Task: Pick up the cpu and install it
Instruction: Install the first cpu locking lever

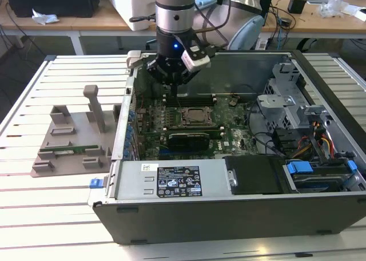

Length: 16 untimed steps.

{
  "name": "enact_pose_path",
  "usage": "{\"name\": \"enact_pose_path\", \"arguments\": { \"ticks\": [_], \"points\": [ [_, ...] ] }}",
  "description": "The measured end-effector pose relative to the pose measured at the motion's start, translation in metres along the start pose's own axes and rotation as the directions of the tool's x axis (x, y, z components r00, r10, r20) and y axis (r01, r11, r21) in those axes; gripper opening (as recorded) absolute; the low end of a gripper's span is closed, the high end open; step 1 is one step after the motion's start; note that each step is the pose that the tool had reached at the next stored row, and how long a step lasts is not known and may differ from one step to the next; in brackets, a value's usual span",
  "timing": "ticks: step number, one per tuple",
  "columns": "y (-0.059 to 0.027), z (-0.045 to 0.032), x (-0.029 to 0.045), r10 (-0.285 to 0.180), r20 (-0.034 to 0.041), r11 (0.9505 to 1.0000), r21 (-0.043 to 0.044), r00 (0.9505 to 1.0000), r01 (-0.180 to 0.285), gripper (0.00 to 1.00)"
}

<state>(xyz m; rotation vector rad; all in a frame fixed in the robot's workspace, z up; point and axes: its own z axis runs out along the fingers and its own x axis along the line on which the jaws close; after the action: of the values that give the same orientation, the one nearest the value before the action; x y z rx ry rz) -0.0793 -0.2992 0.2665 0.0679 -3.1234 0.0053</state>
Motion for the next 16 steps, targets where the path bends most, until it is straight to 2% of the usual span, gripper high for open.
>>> {"name": "enact_pose_path", "arguments": {
  "ticks": [1, 2, 3, 5, 10, 13, 16],
  "points": [
    [0.0067, 0.0004, 0.0154, 0.000, 0.0006, 1.0000, -0.0002, 1.0000, 0.000, 0.11],
    [0.0182, 0.0009, 0.0166, 0.000, 0.0006, 1.0000, -0.0002, 1.0000, 0.000, 0.11],
    [0.0203, 0.0014, 0.0113, 0.000, 0.0005, 1.0000, -0.0003, 1.0000, 0.000, 0.11],
    [0.0201, 0.0014, 0.0067, 0.000, 0.0004, 1.0000, -0.0003, 1.0000, 0.000, 0.11],
    [0.0196, 0.0020, -0.0133, 0.000, -0.0006, 1.0000, -0.0002, 1.0000, 0.000, 0.11],
    [0.0194, 0.0023, -0.0197, 0.000, -0.0008, 1.0000, -0.0002, 1.0000, 0.000, 0.11],
    [0.0192, 0.0024, -0.0229, 0.000, -0.0008, 1.0000, -0.0003, 1.0000, 0.000, 0.11]
  ]
}}
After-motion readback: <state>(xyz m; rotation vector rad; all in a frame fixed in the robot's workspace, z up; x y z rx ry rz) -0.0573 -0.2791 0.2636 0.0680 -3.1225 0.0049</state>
